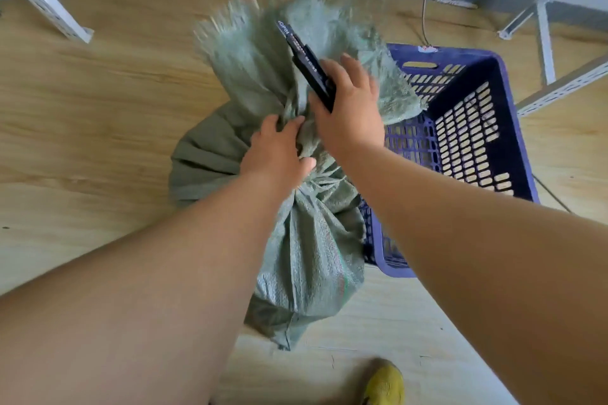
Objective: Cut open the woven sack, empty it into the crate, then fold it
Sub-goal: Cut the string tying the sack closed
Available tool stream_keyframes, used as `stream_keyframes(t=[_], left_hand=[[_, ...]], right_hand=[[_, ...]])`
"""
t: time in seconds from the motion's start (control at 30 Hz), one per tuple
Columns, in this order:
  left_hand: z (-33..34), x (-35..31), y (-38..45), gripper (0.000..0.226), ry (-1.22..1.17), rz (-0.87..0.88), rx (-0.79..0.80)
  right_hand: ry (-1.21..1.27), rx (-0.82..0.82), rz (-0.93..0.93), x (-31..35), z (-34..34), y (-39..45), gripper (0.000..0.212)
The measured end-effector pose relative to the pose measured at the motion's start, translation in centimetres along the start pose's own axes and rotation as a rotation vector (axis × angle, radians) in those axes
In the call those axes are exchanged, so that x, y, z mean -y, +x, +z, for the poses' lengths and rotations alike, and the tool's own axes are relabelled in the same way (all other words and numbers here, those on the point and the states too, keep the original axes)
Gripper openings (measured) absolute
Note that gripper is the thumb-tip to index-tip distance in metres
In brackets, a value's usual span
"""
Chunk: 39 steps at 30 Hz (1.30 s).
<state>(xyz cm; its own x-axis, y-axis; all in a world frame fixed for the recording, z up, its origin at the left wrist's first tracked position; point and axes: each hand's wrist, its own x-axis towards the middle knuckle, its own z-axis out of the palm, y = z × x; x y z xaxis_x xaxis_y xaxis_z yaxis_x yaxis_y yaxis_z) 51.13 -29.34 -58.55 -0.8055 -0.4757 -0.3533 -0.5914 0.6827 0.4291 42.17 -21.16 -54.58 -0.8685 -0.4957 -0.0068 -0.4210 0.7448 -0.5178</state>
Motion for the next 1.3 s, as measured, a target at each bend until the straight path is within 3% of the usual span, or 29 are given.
stream_keyframes(t=[0.1,0.2,0.33,0.47,0.53,0.6,0.63,0.7,0.8,1.0,1.1,1.17,1.23,1.3], left_hand=[[0.9,1.2,2.3,0.065,-0.112,-0.065,-0.098],[1.3,1.6,4.1,0.054,-0.236,-0.077,-0.208],[0.3,1.7,5.6,0.047,-0.306,-0.042,-0.279],[-1.6,2.5,4.7,0.081,-0.473,0.055,-0.198],[-2.0,2.8,2.7,0.078,-0.443,0.098,-0.360],[-2.0,2.9,0.2,0.047,-0.386,0.281,-0.630],[-1.8,3.0,-0.6,0.034,-0.357,0.377,-0.674],[-0.8,3.3,-1.5,0.024,-0.259,0.414,-0.576],[0.8,4.4,-1.8,0.044,-0.205,0.205,-0.429],[0.8,6.6,-1.5,0.016,-0.499,0.000,-0.602],[0.7,8.0,-1.9,0.014,-0.685,-0.063,-0.652],[0.7,9.2,-1.7,0.016,-0.800,-0.077,-0.616],[0.4,10.0,-1.3,0.019,-0.802,-0.033,-0.548],[0.4,10.7,-0.7,0.024,-0.647,0.031,-0.535]], right_hand=[[-0.116,-0.099,0.055,-1.0,2.3,-0.8,0.041],[-0.078,-0.161,0.147,-1.6,3.9,-1.2,0.034],[0.124,-0.020,0.159,-1.6,5.4,-0.9,0.047],[0.334,0.036,0.159,-1.9,4.6,0.7,0.040],[0.424,0.031,0.215,-2.1,3.8,0.9,0.038],[0.513,0.033,0.238,-1.8,3.5,0.9,0.037],[0.578,0.044,0.237,-1.3,3.4,1.0,0.037],[0.739,0.091,0.243,0.1,3.7,1.4,0.036],[0.841,0.145,0.195,2.0,4.4,2.1,0.029],[0.781,0.119,0.077,2.9,6.1,0.0,0.034],[0.640,0.024,0.108,3.4,6.6,-1.8,0.022],[0.569,0.051,0.109,3.4,7.6,-3.1,0.011],[0.533,0.094,0.103,3.6,9.0,-4.1,0.012],[0.567,0.051,0.161,3.5,10.5,-4.6,0.014]])
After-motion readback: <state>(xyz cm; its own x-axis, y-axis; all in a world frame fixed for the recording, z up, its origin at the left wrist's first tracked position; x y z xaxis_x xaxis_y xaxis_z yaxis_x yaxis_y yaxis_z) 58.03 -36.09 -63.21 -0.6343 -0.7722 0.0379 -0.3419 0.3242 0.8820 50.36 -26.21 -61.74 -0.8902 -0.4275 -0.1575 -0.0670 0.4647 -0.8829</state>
